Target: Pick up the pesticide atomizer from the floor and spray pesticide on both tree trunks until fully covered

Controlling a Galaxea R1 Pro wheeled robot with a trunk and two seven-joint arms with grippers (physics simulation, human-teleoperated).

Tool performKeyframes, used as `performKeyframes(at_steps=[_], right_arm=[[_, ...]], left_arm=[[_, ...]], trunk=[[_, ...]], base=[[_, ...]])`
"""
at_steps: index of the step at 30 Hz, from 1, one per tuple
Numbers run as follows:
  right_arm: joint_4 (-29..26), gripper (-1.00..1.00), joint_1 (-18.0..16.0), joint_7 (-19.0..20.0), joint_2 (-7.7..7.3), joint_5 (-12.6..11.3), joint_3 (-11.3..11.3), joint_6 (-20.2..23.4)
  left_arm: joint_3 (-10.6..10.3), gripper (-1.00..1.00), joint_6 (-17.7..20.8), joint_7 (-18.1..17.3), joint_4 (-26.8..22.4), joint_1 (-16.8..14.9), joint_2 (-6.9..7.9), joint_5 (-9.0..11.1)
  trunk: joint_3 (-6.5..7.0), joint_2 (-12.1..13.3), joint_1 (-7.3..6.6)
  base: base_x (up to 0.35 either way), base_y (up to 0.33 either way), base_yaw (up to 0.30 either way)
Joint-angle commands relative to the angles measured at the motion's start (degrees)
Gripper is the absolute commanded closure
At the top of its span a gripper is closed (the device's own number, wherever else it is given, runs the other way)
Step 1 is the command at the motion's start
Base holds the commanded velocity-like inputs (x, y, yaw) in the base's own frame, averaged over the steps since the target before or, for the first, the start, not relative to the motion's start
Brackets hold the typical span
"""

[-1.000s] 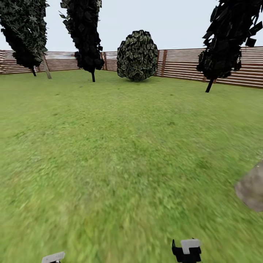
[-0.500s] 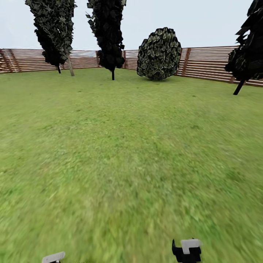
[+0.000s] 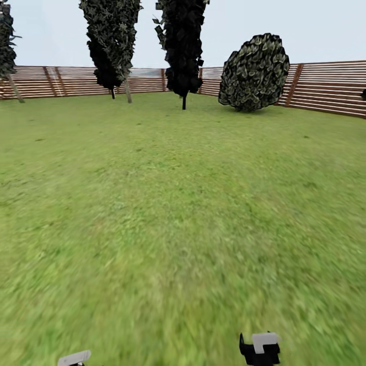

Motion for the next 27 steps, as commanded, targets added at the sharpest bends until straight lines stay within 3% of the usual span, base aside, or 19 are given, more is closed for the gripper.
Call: performKeyframes(at_steps=[1, 27], right_arm=[[0.07, -1.0, -0.04, -0.6, 0.0, 0.2, 0.45, 0.04], [0.07, -1.0, -0.04, -0.6, 0.0, 0.2, 0.45, 0.04]], left_arm=[[-0.34, 1.0, -0.13, -0.27, 0.04, -0.03, 0.01, 0.6], [-0.34, 1.0, -0.13, -0.27, 0.04, -0.03, -0.08, 0.6]], trunk=[[-0.08, -0.02, 0.0], [-1.01, -0.02, 0.0]], base=[[0.072, 0.299, 0.272], [0.003, 0.306, 0.272]])
